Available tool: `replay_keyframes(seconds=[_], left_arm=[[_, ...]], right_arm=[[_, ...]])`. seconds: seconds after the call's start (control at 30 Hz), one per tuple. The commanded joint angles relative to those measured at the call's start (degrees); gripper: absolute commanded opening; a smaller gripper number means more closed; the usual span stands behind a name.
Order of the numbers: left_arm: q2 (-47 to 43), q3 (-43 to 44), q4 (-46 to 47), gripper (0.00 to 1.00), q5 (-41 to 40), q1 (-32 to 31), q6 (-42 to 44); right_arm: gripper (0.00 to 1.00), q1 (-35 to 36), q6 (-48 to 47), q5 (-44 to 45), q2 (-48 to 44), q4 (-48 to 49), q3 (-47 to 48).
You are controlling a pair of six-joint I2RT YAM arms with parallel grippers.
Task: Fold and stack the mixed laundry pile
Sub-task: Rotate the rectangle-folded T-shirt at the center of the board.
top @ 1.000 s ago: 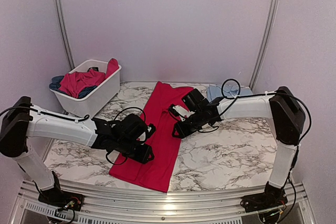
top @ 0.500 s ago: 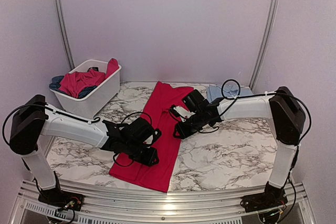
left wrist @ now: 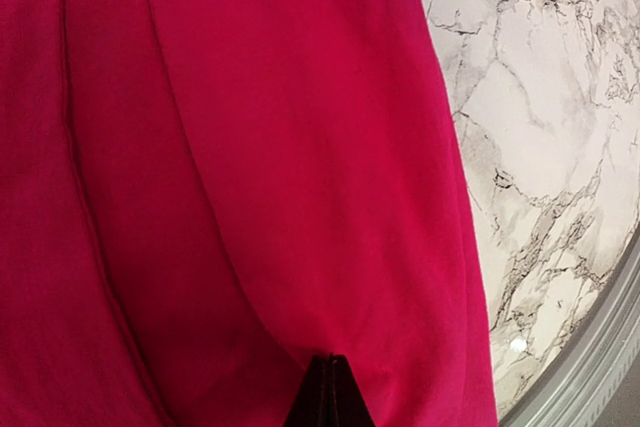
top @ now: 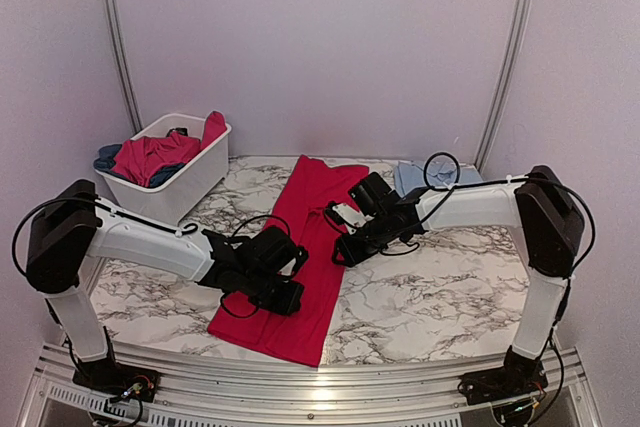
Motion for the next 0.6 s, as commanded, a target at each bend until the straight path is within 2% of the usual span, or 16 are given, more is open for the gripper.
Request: replay_keyframes(seconds=[0.0, 0.27, 0.57], left_arm=[[-1.04, 0.79, -1.47, 0.00, -1.86, -0.06, -0.35], [-6.59, -2.10, -4.14, 0.00, -6.86, 0.36, -1.79], [-3.87, -5.04, -3.10, 0.00, -7.52, 1.13, -2.76]], right_arm=[[0.36, -0.18, -0.09, 0.59, -2.03, -0.20, 0.26], [0.36, -0.18, -0.09, 0.44, -2.34, -0.43, 0.26], [0.35, 1.05, 0.85, -1.74, -2.77, 0.30, -0.03]])
